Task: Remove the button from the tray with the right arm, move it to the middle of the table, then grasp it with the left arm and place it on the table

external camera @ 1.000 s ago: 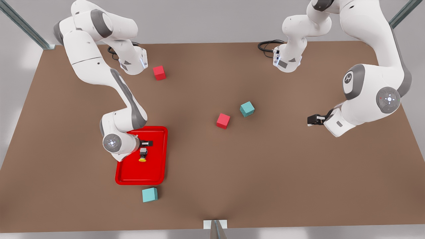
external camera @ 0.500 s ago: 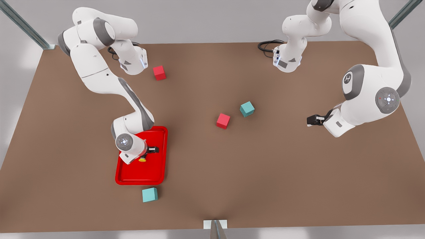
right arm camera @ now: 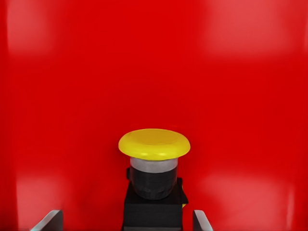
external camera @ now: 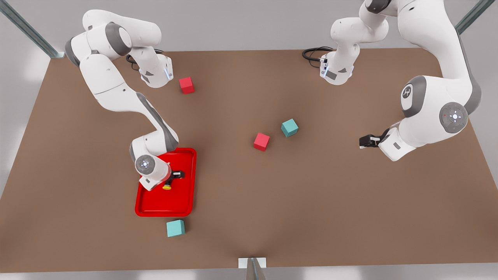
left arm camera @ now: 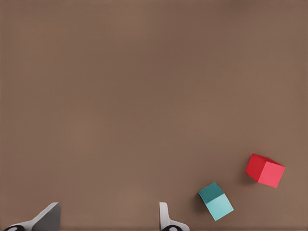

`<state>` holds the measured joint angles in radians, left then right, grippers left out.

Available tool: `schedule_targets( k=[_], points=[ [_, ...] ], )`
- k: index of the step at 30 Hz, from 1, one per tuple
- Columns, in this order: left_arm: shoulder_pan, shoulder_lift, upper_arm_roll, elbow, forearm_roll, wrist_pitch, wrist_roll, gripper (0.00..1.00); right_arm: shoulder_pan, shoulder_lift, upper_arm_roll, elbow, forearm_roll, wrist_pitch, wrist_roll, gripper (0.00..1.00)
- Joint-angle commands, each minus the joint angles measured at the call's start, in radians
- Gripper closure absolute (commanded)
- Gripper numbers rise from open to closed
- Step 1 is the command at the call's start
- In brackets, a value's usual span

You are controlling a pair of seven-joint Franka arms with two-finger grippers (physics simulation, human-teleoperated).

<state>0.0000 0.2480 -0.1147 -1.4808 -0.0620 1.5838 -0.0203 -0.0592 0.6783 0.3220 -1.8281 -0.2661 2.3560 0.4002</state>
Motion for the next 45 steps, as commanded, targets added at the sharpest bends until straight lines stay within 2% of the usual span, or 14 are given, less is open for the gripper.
schedule_targets(
  k=[1,3,5,7,8,19,21,26,31,35,38,41,42,45],
  points=[
    [0.000,-0.001,0.000,0.000,0.001,0.004,-0.003,0.00,-0.001,0.001,0.002,-0.005,-0.002,0.034,-0.014,0.00],
    [0.000,-0.001,0.000,0.000,0.001,0.004,-0.003,0.00,-0.001,0.010,0.002,-0.011,-0.002,0.052,-0.011,0.00],
    [0.000,-0.001,0.000,-0.001,0.001,0.002,-0.003,0.00,0.001,0.012,0.002,-0.011,-0.002,0.052,0.002,0.15],
    [0.000,-0.003,0.000,-0.001,0.001,0.001,-0.003,0.00,0.001,0.012,0.002,-0.011,-0.002,0.052,0.003,0.36],
    [0.000,-0.003,0.000,0.000,0.001,0.001,-0.004,0.00,0.001,0.012,0.002,-0.011,-0.001,0.051,0.003,0.39],
    [0.000,-0.004,0.000,0.000,0.001,0.001,-0.004,0.01,-0.005,-0.011,0.019,-0.010,0.001,0.039,0.000,0.39],
    [-0.006,-0.006,0.000,0.000,0.002,-0.001,-0.004,0.00,-0.005,-0.008,0.019,-0.010,0.001,0.039,-0.001,0.44],
    [-0.006,-0.004,0.000,0.000,0.002,0.001,-0.004,0.00,-0.005,-0.029,0.028,-0.010,0.002,0.032,-0.003,0.47],
    [-0.006,-0.004,0.000,0.000,0.002,0.001,-0.004,0.00,-0.039,-0.112,0.117,-0.008,0.016,-0.023,-0.012,0.47],
    [-0.009,-0.009,-0.002,0.000,0.002,-0.007,-0.020,0.00,-0.008,-0.143,0.227,-0.002,0.084,-0.050,0.000,0.47],
    [-0.011,-0.009,-0.002,0.000,0.002,-0.005,-0.020,0.00,0.068,-0.157,0.227,0.004,0.136,-0.050,0.015,0.47],
    [-0.012,-0.009,-0.002,0.000,0.002,-0.005,-0.030,0.00,0.211,-0.146,0.213,0.093,0.166,-0.066,0.173,0.47],
    [-0.012,-0.009,-0.002,0.000,0.002,-0.005,-0.032,0.00,0.309,-0.120,0.180,0.147,0.179,-0.064,0.249,0.47],
    [-0.012,-0.010,-0.002,0.000,0.002,-0.007,-0.032,0.00,0.619,0.013,0.003,0.392,0.205,-0.070,0.454,0.47]
  ],
)
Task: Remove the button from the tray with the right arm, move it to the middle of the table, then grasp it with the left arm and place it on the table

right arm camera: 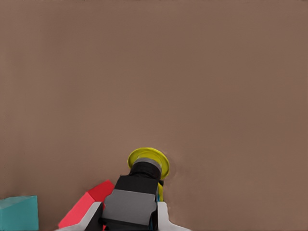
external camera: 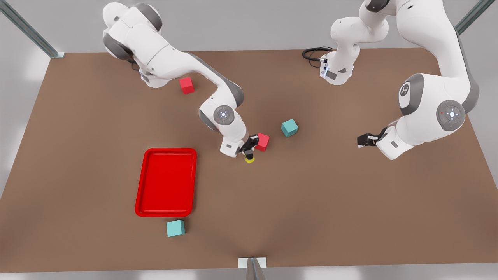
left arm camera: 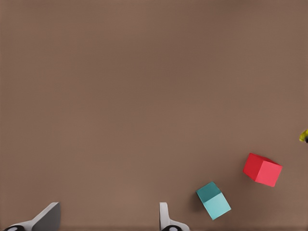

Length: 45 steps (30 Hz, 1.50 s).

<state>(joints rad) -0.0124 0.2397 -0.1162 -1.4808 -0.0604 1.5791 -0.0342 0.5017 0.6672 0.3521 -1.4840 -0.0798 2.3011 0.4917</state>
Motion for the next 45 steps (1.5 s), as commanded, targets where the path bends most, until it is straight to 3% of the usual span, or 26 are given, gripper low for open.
schedule_targets(
  k=[1,3,7,8,9,13,16,17,18,20,22,24,25,28,30,32,34,35,36,41,43,45],
  points=[
    [0.000,-0.002,0.000,0.000,0.001,-0.004,-0.019,0.00,0.129,0.069,-0.100,0.116,0.098,-0.014,0.378,0.47],
    [0.000,-0.003,0.000,0.000,0.001,-0.005,-0.019,0.00,0.228,0.150,-0.211,0.221,0.161,0.006,0.393,0.47],
    [0.000,0.001,0.000,0.002,0.001,0.004,-0.019,0.00,0.224,0.242,-0.298,0.303,0.167,0.087,0.372,0.47],
    [-0.001,0.004,0.000,0.002,0.001,0.007,-0.026,0.00,0.218,0.256,-0.311,0.320,0.167,0.087,0.361,0.34],
    [-0.001,0.004,0.000,0.002,0.001,0.009,-0.027,0.00,0.209,0.255,-0.311,0.320,0.166,0.086,0.358,0.00],
    [-0.043,-0.002,-0.010,0.013,0.031,0.019,-0.285,0.00,0.136,0.221,-0.300,0.307,0.166,0.067,0.277,0.00],
    [-0.230,-0.022,-0.037,0.008,0.021,0.044,-1.243,0.01,0.002,0.134,-0.274,0.248,0.169,-0.094,0.030,0.00],
    [-0.230,-0.036,-0.109,-0.009,0.022,0.024,-1.441,0.01,-0.084,0.111,-0.207,0.220,0.169,-0.107,-0.022,0.00],
    [-0.260,-0.045,-0.180,-0.079,0.025,0.041,-1.657,0.01,-0.158,0.080,-0.183,0.218,0.166,-0.213,-0.116,0.00],
    [-0.316,-0.031,-0.180,-0.219,0.033,0.216,-1.761,0.01,-0.253,-0.010,-0.183,0.223,0.157,-0.445,-0.222,0.00],
    [-0.288,-0.019,-0.181,-0.325,0.143,0.308,-1.733,0.01,-0.339,-0.064,-0.193,0.231,0.101,-0.562,-0.341,0.00],
    [-0.213,-0.019,-0.181,-0.412,0.215,0.352,-1.497,0.01,-0.358,-0.054,-0.193,0.225,0.078,-0.552,-0.360,0.00],
    [-0.210,-0.037,-0.181,-0.550,0.294,0.510,-1.494,0.01,-0.356,-0.046,-0.191,0.222,0.034,-0.545,-0.366,0.00],
    [-0.207,-0.037,-0.183,-0.590,0.307,0.538,-1.324,0.01,-0.364,-0.008,-0.199,0.234,0.028,-0.540,-0.440,0.00],
    [-0.184,-0.066,-0.189,-0.618,0.309,0.536,-0.974,0.01,-0.364,-0.005,-0.200,0.234,-0.029,-0.517,-0.492,0.00],
    [-0.075,-0.094,-0.359,-0.642,0.301,0.533,-0.739,0.01,-0.373,-0.005,-0.202,0.234,-0.031,-0.500,-0.483,0.00],
    [0.284,-0.140,-0.699,-0.728,0.292,0.556,-0.415,0.01,-0.361,-0.006,-0.208,0.234,-0.104,-0.494,-0.478,0.00],
    [0.365,-0.131,-0.784,-0.794,0.292,0.656,-0.368,0.01,-0.356,-0.006,-0.208,0.234,-0.133,-0.489,-0.476,0.00],
    [0.354,-0.125,-0.789,-0.846,0.298,0.748,-0.362,0.01,-0.359,-0.005,-0.208,0.234,-0.144,-0.489,-0.476,0.00],
    [0.373,-0.119,-0.792,-0.952,0.372,0.834,-0.181,0.00,-0.397,0.008,-0.208,0.235,-0.140,-0.489,-0.492,0.00],
    [0.433,0.000,-0.790,-0.937,0.568,0.892,-0.181,0.00,-0.404,0.009,-0.208,0.235,-0.140,-0.488,-0.492,0.00],
    [0.437,0.032,-0.787,-0.931,0.623,0.888,-0.113,0.00,-0.410,0.009,-0.208,0.235,-0.138,-0.489,-0.492,0.00]
  ],
)
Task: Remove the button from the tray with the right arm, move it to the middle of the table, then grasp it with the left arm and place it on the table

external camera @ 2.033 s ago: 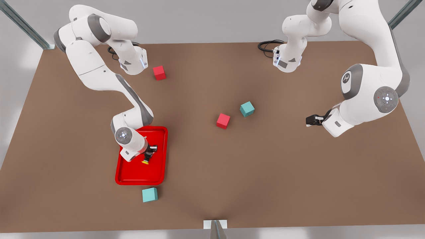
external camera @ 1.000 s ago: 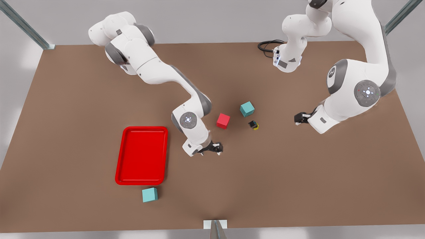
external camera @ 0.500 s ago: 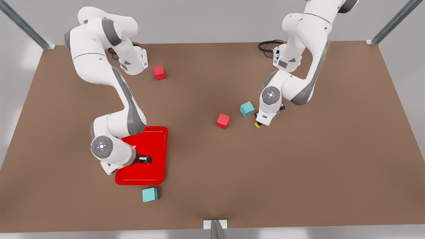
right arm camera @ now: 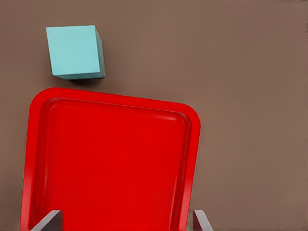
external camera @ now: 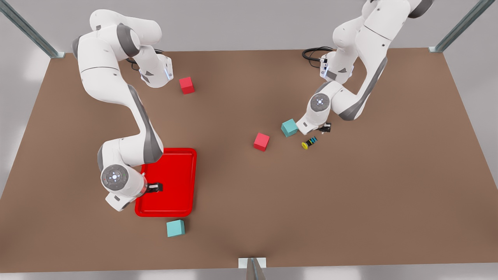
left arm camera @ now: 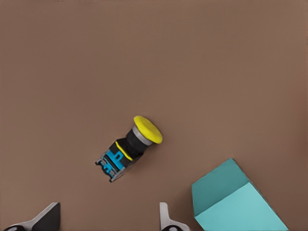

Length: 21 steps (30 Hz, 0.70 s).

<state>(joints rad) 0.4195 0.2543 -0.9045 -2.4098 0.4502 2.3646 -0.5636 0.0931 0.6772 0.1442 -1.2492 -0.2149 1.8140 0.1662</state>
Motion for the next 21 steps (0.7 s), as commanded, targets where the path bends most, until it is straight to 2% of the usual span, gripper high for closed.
schedule_targets(
  k=[1,4,5,12,21],
  points=[
    [0.004,0.042,0.003,0.012,0.114,0.091,0.422,0.00,-0.015,-0.004,0.002,0.002,-0.003,-0.004,-0.168,0.00],
    [-0.005,0.076,0.010,0.017,0.180,0.090,0.470,0.01,-0.075,-0.030,0.011,0.031,0.005,-0.024,-0.168,0.00],
    [0.004,0.118,0.010,0.018,0.280,0.091,0.470,0.01,-0.084,-0.047,0.011,0.031,0.023,-0.031,-0.166,0.00],
    [0.007,0.180,0.032,0.014,0.467,0.084,0.469,0.01,-0.076,-0.036,0.008,0.040,0.023,-0.024,-0.155,0.00],
    [0.022,0.230,0.058,0.011,0.466,0.084,0.427,0.01,-0.076,-0.024,0.008,0.039,0.025,-0.002,-0.157,0.00]
  ],
)
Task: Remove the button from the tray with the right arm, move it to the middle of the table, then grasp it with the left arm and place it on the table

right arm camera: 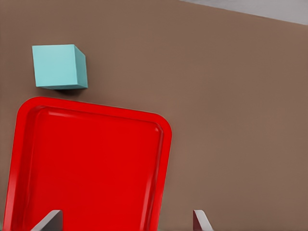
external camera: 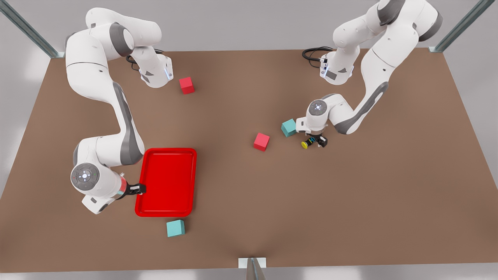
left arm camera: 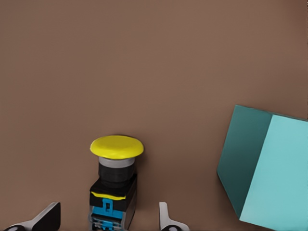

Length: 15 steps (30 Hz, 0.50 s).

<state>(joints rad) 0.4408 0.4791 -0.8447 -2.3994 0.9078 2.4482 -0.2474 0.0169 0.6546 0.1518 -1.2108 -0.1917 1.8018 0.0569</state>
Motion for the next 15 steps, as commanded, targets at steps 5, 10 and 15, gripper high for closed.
schedule_targets(
  k=[5,10,15],
  points=[
    [-0.002,0.033,0.009,0.008,0.010,0.003,0.099,0.01,0.000,-0.003,0.000,0.001,0.002,0.007,-0.048,0.00],
    [-0.005,0.035,0.007,0.014,0.010,0.003,0.080,0.04,-0.005,-0.030,0.006,0.008,0.002,-0.013,-0.048,0.00],
    [-0.001,0.036,0.007,0.017,0.010,0.002,0.079,0.25,-0.012,-0.130,0.003,0.022,0.002,-0.173,-0.058,0.00]
  ],
)
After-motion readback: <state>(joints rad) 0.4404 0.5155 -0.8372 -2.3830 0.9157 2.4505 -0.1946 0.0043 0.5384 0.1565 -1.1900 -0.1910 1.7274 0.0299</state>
